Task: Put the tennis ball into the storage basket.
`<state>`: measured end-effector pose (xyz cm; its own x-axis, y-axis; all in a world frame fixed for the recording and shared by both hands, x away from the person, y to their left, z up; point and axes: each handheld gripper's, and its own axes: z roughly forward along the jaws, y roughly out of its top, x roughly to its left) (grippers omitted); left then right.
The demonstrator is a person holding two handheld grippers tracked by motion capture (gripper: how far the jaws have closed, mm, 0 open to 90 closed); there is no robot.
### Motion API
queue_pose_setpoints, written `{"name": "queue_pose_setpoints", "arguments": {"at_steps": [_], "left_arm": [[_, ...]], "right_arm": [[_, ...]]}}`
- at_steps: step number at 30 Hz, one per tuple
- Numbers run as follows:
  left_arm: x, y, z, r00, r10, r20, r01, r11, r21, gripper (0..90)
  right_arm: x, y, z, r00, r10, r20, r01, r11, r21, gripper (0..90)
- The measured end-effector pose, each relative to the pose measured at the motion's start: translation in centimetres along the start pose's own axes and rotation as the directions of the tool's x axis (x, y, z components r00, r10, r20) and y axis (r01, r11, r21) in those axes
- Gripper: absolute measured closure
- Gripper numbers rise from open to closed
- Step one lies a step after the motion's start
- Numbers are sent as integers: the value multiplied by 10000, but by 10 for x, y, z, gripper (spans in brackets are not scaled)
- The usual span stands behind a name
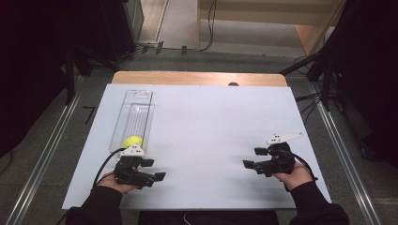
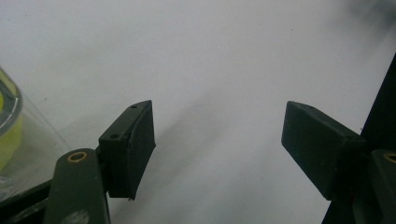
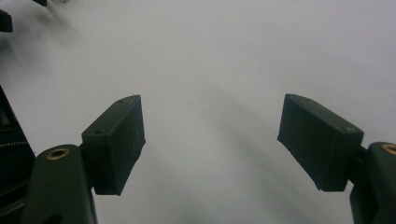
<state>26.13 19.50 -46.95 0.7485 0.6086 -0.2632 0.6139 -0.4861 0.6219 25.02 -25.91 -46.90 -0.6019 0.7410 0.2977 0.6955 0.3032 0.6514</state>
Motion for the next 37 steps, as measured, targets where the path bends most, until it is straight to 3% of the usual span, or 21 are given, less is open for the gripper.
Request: {"name": "queue_pose_setpoints", "arguments": {"at_steps": [13, 37], "left_arm": [[1, 0, 0, 10000, -41, -31, 41, 10000, -57, 265], [1, 0, 0, 10000, -18, -3, 18, 10000, 9, 265]], "right_arm": [[-8, -14, -10, 9995, 207, 220, -208, 9998, 28, 207], [-8, -15, -7, 9997, 166, 195, -170, 9997, 194, 207]]}}
